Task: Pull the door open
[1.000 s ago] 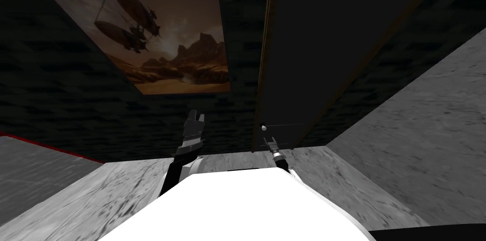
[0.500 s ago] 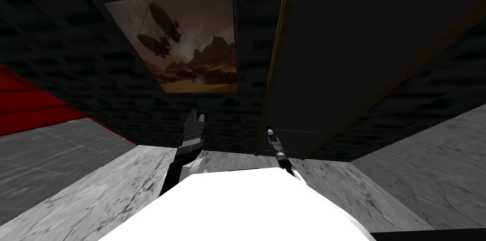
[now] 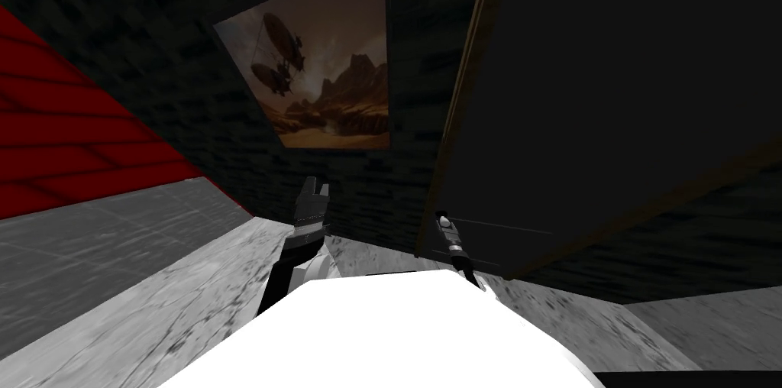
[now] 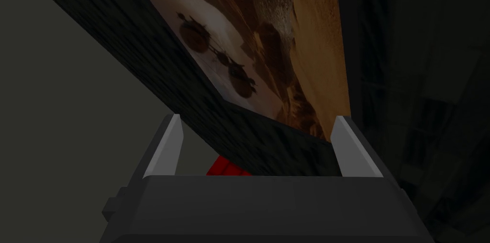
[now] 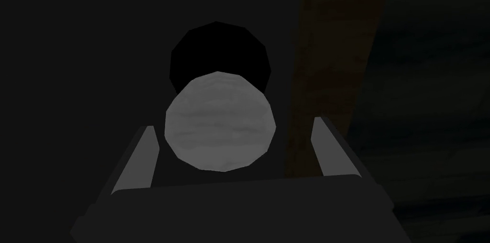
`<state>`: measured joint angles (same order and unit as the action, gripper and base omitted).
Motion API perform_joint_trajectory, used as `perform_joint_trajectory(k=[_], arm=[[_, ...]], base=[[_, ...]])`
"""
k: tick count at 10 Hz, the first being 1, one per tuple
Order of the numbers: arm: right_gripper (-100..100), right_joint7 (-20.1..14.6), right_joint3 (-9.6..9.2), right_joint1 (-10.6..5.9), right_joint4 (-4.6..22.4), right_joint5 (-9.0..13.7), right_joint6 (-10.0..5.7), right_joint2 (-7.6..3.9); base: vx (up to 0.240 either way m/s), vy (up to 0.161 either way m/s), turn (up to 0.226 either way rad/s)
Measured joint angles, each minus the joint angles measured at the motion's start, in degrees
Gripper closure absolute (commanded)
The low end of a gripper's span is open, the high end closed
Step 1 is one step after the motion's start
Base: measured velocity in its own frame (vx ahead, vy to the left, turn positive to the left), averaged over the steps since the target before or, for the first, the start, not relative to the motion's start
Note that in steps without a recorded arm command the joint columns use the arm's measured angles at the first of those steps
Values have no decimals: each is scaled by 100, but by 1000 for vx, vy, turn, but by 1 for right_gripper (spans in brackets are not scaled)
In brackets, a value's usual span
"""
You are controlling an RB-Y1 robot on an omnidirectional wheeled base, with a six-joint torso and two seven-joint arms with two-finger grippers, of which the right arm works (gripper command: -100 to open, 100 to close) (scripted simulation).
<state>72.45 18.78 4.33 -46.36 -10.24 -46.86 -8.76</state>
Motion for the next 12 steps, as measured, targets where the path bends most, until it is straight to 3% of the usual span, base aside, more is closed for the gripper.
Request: perform_joint_trajectory(k=[1, 2, 8, 12], arm=[[-100, 40, 94, -57, 101, 49, -6, -6], [100, 50, 104, -66, 116, 54, -14, -7], [100, 41, 100, -58, 102, 49, 2, -17], [100, -392, 61, -55, 103, 172, 2, -49]], base=[[24, -25, 21], [-2, 1, -21], [-5, 0, 6], [-23, -10, 41]])
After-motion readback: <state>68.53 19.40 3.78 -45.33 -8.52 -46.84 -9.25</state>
